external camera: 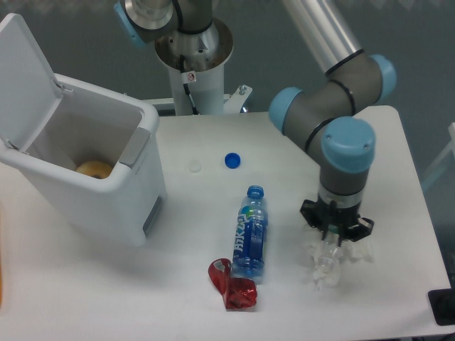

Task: Pick up the plastic bottle
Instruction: 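Lift the gripped bottle up off the table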

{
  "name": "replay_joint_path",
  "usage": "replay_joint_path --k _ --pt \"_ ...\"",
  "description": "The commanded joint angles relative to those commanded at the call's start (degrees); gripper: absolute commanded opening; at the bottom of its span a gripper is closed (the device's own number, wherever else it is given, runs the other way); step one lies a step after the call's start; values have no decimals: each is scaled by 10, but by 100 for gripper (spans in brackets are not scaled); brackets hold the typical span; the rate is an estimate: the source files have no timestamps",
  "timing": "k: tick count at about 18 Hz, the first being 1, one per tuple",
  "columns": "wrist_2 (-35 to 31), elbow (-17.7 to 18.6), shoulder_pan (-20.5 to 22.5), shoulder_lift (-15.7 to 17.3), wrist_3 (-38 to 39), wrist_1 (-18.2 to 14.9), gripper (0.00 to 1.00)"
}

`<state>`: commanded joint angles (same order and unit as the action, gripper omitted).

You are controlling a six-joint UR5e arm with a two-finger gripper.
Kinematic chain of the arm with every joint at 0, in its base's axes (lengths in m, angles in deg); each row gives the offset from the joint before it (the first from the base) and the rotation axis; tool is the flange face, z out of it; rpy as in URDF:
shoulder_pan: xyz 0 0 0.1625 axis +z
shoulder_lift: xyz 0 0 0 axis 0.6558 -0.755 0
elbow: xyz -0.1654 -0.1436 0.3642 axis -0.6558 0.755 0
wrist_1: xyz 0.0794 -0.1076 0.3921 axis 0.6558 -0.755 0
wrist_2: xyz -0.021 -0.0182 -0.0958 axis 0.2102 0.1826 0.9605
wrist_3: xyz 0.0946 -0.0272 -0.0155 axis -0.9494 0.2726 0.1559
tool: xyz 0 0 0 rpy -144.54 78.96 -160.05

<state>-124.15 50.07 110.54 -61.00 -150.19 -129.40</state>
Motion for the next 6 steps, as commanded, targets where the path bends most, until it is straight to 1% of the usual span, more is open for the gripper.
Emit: replay_joint_path --k 2,4,6 --pt "0 -3 4 5 -7 -19 21" --pt "-3 -7 12 13 -30 -44 21" --pt "-5 -7 16 20 -48 -61 20"
